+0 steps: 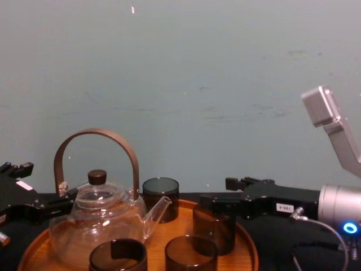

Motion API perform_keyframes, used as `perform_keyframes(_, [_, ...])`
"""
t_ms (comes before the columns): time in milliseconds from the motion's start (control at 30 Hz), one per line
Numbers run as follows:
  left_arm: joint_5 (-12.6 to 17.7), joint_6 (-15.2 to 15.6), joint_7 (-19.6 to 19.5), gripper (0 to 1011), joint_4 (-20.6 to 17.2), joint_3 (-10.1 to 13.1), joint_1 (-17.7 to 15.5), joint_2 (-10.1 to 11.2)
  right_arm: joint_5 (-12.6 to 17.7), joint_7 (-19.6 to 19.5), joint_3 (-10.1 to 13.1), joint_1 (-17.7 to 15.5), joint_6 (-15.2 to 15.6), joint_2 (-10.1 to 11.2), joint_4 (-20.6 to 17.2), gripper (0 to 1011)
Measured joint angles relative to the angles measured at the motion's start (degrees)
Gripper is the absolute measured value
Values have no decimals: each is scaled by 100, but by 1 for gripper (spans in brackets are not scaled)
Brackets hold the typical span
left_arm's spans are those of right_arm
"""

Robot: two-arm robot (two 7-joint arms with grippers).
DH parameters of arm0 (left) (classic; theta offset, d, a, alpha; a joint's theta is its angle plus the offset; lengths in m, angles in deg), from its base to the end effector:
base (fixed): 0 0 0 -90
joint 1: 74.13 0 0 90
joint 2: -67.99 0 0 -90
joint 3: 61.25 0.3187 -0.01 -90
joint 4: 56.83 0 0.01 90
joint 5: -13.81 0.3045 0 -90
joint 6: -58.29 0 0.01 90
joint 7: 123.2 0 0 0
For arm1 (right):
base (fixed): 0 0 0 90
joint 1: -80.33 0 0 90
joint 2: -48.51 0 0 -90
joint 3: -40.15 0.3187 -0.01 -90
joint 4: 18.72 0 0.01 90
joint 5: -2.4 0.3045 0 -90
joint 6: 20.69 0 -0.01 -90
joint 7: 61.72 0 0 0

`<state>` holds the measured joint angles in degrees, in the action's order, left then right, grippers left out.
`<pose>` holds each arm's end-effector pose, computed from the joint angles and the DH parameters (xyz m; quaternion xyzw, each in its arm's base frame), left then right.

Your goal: Pick up the glass from the table and place it on the tray.

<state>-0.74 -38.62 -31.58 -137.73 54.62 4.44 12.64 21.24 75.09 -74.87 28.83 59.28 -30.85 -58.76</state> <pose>0.3587 0.1001 -0.3246 0.1415 -0.1325 0.5799 0.7913 0.5016 -0.0192 -0.3306 -0.0607 0.0229 -0.2960 0.9530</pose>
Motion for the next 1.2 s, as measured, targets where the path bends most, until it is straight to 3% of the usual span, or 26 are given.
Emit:
perform_keyframes(267, [0,0,0,1001,0,0,0,0,77,-230,-77,-457,377,312,-1038,1002])
perform_keyframes(600, [0,0,0,1001,0,0,0,0,228,-427,-61,-908,551,707,-1951,1002])
perform_keyframes(1200, [0,0,0,1001,0,0,0,0,566,-805,137,-1676,569,1413,-2929,1002])
